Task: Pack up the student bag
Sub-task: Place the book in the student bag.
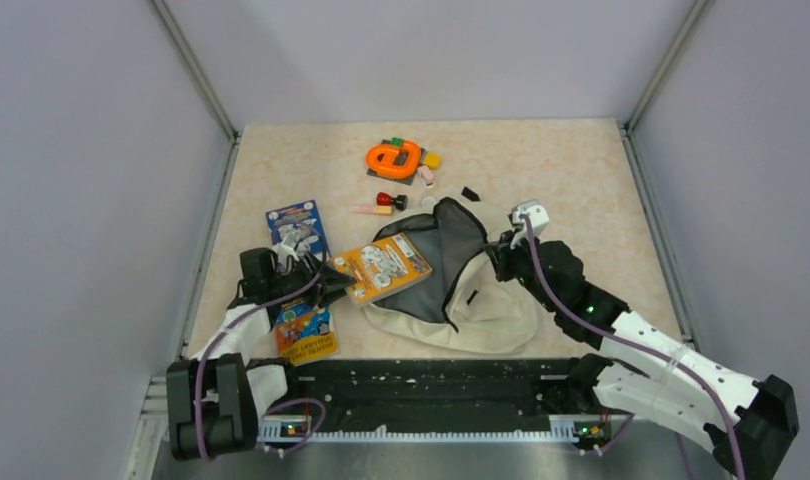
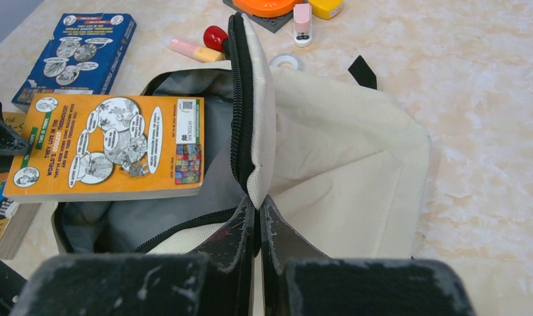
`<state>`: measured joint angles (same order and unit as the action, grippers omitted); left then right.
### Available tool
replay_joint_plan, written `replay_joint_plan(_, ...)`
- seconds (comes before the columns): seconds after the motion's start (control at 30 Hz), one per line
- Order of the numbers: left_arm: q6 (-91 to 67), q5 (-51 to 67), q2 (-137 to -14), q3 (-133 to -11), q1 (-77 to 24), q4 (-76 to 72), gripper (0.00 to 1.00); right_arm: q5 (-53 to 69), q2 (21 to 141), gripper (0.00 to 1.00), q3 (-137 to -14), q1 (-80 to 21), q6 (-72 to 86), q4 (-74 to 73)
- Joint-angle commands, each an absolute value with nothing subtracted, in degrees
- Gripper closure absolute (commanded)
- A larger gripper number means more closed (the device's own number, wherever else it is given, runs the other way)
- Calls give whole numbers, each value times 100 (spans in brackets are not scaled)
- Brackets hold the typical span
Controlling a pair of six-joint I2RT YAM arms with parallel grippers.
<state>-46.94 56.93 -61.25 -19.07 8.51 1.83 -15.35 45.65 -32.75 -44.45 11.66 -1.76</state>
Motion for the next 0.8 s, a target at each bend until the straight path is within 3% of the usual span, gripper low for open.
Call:
replay_joint_plan(0.0,-5133,5489,-6151,-1740,857,-883,51,-1566,4550,100,-3604,-4385,1217,16)
replay_joint_plan(0.3,-5468,5134,-6353,-1291,803,-1574,39,-1589,4509,100,-3604,-4380,1238,18)
replay_joint_plan(0.77,-6354,4586,-7583,-1025,105,-3492,40,-1672,4483,100,-3661,-4386,1217,-190)
